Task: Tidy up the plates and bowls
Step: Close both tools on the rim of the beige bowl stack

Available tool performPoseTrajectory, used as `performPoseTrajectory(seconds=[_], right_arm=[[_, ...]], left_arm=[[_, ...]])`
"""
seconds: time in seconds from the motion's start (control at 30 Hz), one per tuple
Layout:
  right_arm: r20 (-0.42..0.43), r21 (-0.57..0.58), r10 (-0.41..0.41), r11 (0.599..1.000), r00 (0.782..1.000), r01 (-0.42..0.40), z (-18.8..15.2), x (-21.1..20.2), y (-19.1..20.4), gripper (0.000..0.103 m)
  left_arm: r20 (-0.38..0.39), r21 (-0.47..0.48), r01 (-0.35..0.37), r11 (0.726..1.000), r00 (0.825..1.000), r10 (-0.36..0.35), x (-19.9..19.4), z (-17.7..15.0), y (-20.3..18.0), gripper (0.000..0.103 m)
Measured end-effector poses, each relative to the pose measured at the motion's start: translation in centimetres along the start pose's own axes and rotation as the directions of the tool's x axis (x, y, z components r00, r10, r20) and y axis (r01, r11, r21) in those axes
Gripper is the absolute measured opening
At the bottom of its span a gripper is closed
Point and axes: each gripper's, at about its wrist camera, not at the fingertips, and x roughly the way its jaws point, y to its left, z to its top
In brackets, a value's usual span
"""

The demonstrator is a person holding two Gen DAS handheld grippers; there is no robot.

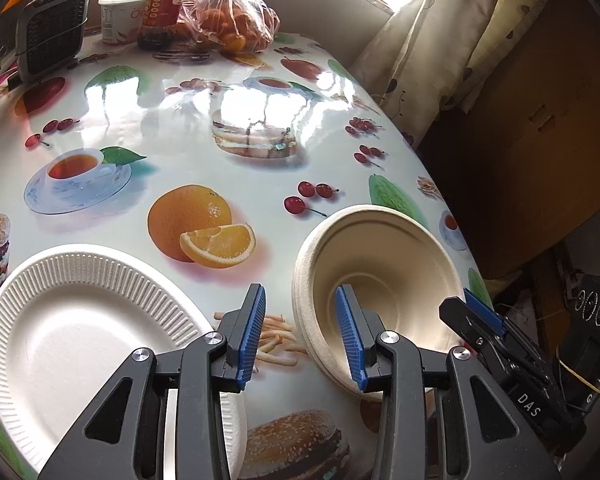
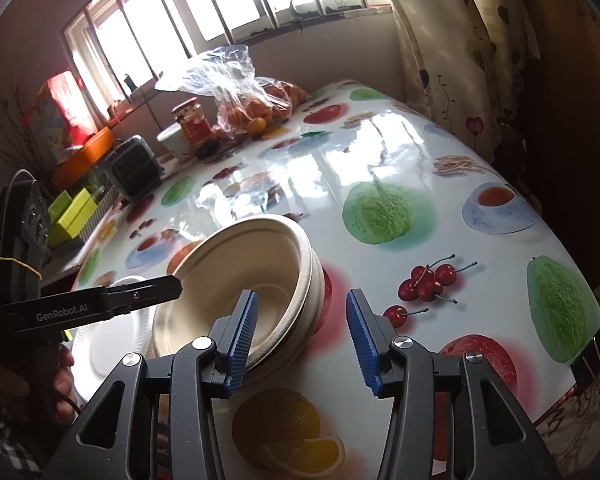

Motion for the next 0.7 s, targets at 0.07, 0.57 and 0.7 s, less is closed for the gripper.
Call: performPoseTrajectory(seconds=[0.07, 0.57, 0.7], right_arm=[[-0.007, 0.002, 0.006, 1.0, 1.0, -0.006, -0.06, 0.26, 0.0, 0.046], [-0.013, 0.001, 0.024, 1.0, 1.0, -0.024, -0.16, 0.65, 0.18, 0.033], [-0.015, -0.001, 0.021, 1.0, 1.0, -0.021, -0.28, 0.86, 0.28, 0.029]], left_arm=[[-0.009, -0.004, 0.01, 1.0, 1.0, -0.01, 0.29, -0.07, 0.0, 0.038], [-0.015, -0.003, 0.005, 1.0, 1.0, -0.005, 0.87, -0.19, -0.23, 0.029], [-0.016, -0.002, -0.001, 1.0, 1.0, 0.001, 0.8, -0.19, -0.15, 0.024]])
